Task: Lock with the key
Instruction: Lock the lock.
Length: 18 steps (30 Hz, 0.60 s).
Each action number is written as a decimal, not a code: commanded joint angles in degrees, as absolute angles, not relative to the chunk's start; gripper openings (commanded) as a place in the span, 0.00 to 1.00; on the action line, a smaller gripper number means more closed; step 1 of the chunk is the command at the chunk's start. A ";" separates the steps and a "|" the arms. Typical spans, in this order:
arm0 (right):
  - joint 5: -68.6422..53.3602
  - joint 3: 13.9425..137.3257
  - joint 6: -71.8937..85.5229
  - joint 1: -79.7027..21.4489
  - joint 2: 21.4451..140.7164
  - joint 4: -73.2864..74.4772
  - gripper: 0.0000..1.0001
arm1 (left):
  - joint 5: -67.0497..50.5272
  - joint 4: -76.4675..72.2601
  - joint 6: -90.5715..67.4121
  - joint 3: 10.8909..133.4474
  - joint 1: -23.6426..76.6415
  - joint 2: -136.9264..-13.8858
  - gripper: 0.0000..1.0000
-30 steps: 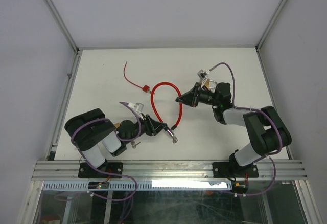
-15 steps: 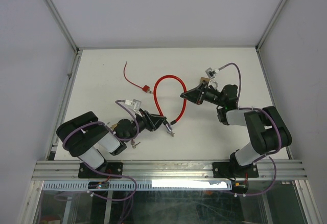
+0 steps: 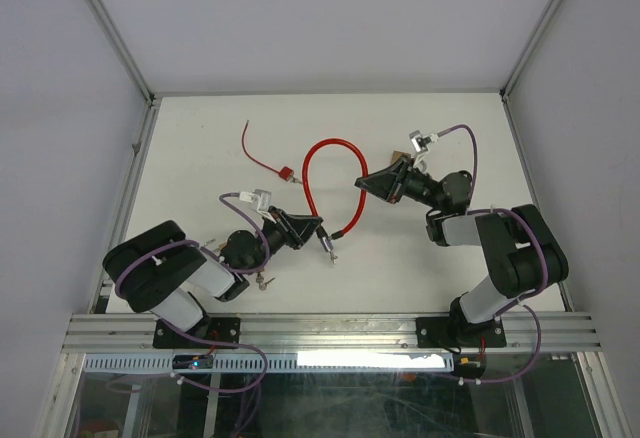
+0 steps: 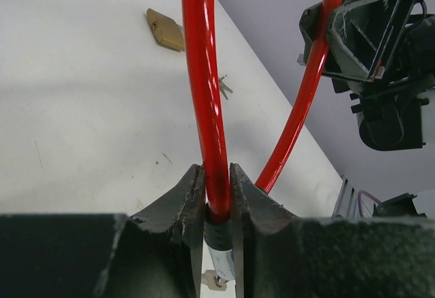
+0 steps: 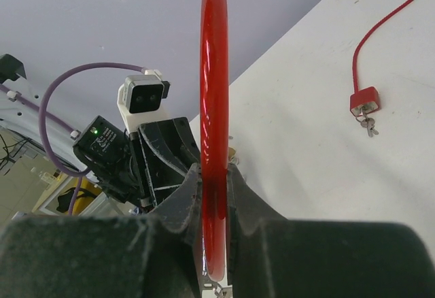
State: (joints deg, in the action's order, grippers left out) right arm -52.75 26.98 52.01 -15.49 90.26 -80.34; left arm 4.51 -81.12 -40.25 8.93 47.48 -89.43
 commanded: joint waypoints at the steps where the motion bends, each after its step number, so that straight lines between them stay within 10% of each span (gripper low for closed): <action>1: -56.42 27.15 54.14 -16.13 90.60 -85.97 0.00 | 0.25 -99.69 -41.83 13.71 47.18 -85.83 0.14; 18: -55.93 28.89 60.49 -14.06 89.76 -89.13 0.00 | -12.67 -99.70 -42.40 16.63 45.09 -80.01 0.07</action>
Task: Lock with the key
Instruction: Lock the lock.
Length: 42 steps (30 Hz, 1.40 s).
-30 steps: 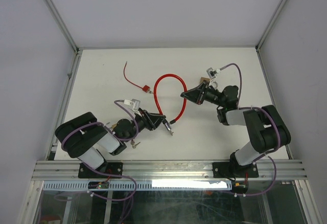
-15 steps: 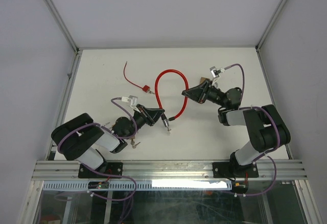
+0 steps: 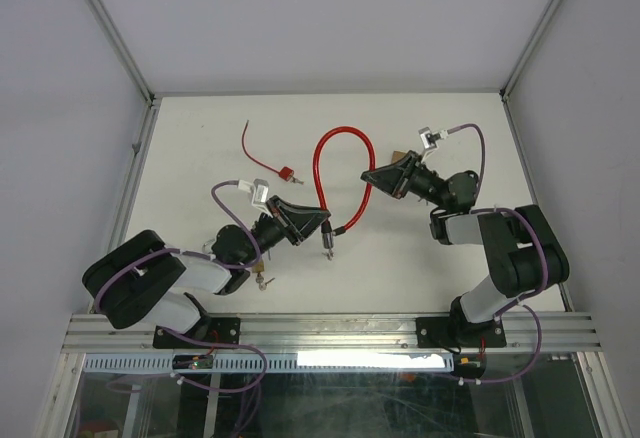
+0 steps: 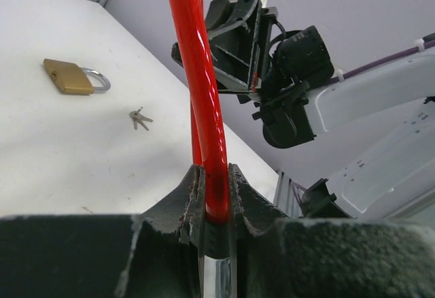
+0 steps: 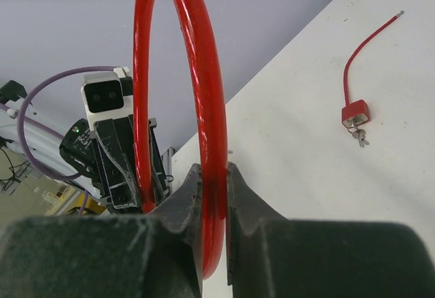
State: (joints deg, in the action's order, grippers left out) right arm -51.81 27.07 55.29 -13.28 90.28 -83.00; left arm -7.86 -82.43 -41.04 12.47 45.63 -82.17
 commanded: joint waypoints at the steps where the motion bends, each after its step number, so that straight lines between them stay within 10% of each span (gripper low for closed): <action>1: -55.68 28.98 61.11 -13.91 89.66 -89.12 0.00 | -12.73 -99.71 -42.60 16.71 44.87 -79.97 0.07; 19: -54.96 30.93 69.37 -13.97 93.77 -93.95 0.00 | -23.69 -98.41 -48.25 23.34 42.09 -81.28 0.00; 42: -55.04 40.16 58.98 -24.24 109.73 -67.50 0.01 | -9.26 -52.34 -44.96 23.40 43.57 -74.71 0.00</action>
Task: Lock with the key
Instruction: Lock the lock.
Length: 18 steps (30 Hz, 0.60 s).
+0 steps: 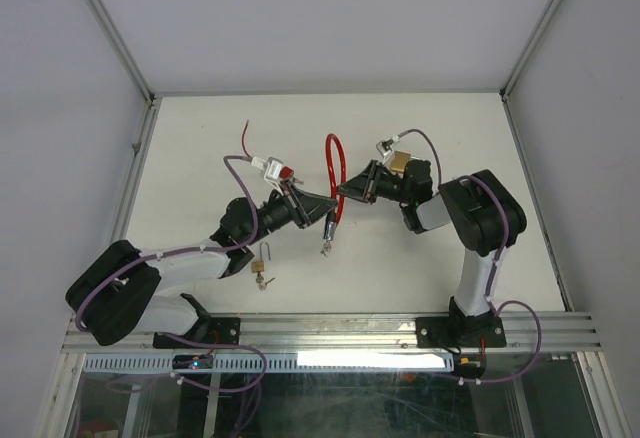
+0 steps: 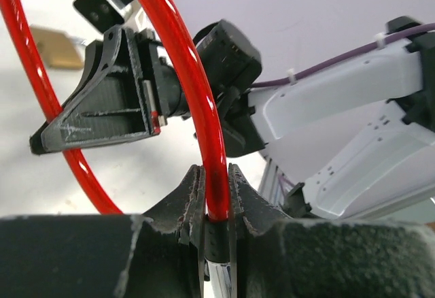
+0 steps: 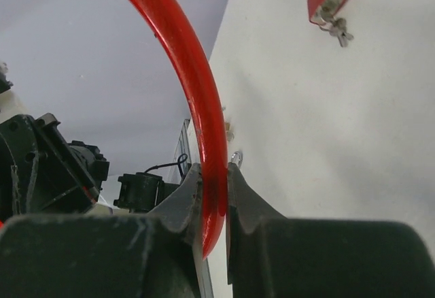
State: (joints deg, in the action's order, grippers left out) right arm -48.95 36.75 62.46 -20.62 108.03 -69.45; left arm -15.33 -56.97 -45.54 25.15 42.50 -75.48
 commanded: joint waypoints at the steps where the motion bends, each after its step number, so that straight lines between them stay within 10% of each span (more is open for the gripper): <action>1: -55.03 40.76 58.07 -24.78 110.37 -65.92 0.01 | -8.72 -52.21 -45.73 22.78 43.68 -75.03 0.00; 18: -47.81 51.61 27.35 -32.58 109.96 -24.65 0.13 | -1.62 -45.25 -50.54 20.54 46.99 -75.57 0.00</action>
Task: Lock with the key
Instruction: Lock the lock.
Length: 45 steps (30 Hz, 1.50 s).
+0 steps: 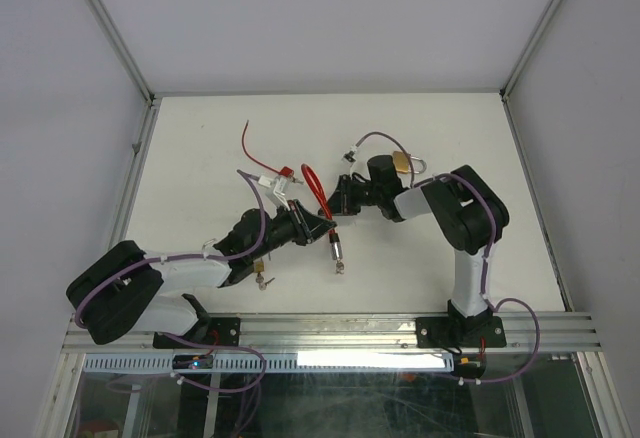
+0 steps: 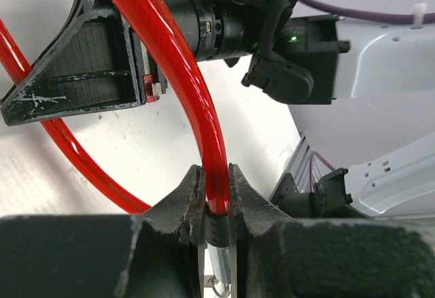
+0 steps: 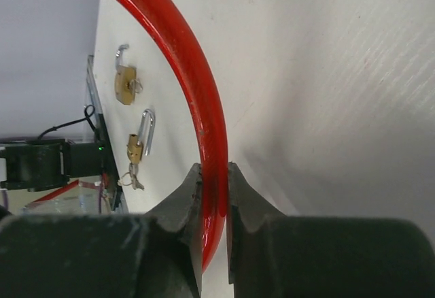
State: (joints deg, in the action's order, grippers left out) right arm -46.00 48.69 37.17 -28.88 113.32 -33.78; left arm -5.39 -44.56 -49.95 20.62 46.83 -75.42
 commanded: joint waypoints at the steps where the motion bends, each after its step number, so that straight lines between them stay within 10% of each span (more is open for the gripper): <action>1: -47.26 52.08 26.36 -32.94 109.91 -23.45 0.14 | -1.32 -45.35 -50.72 20.37 46.90 -75.59 0.00; 45: -35.51 64.63 -6.50 -34.63 103.03 5.90 0.55 | 5.34 -43.09 -53.53 20.21 46.78 -76.95 0.00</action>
State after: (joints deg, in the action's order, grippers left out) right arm -33.85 61.82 -4.73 -35.44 107.37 5.41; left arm 4.58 -41.28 -53.08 19.44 47.51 -76.55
